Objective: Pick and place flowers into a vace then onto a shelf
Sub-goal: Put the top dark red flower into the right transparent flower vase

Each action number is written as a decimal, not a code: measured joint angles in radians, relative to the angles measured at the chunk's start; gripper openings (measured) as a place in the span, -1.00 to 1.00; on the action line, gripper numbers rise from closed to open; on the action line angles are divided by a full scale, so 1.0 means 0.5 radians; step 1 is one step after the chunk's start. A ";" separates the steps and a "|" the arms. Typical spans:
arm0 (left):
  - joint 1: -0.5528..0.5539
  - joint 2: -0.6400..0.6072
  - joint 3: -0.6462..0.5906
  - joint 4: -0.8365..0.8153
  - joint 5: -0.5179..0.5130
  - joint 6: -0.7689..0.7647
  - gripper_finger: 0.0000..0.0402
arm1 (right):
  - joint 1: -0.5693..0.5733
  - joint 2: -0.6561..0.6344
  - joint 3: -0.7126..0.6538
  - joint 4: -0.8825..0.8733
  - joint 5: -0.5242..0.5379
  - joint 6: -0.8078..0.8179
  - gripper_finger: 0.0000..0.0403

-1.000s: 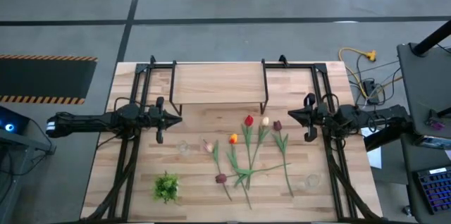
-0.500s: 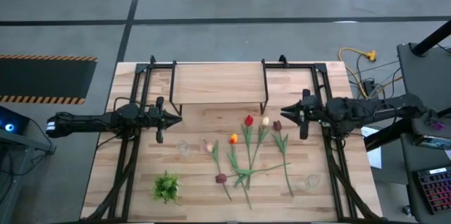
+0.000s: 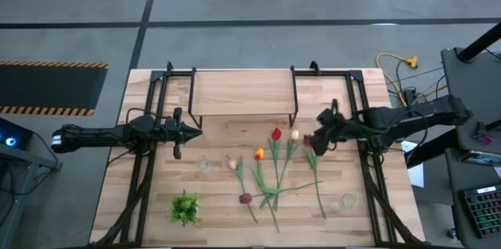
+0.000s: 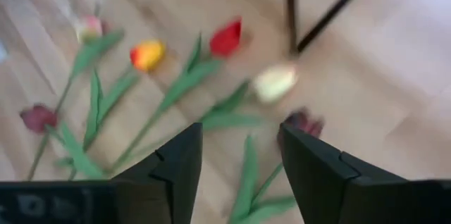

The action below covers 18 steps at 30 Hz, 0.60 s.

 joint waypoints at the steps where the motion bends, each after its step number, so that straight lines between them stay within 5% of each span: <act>1: 0.000 0.000 0.000 0.000 0.000 0.000 -0.97 | 0.004 0.049 -0.001 -0.002 -0.054 0.048 -0.10; 18: 0.001 0.000 0.000 -0.002 0.001 0.000 -0.97 | 0.182 0.870 -0.003 0.003 -0.227 0.410 -0.18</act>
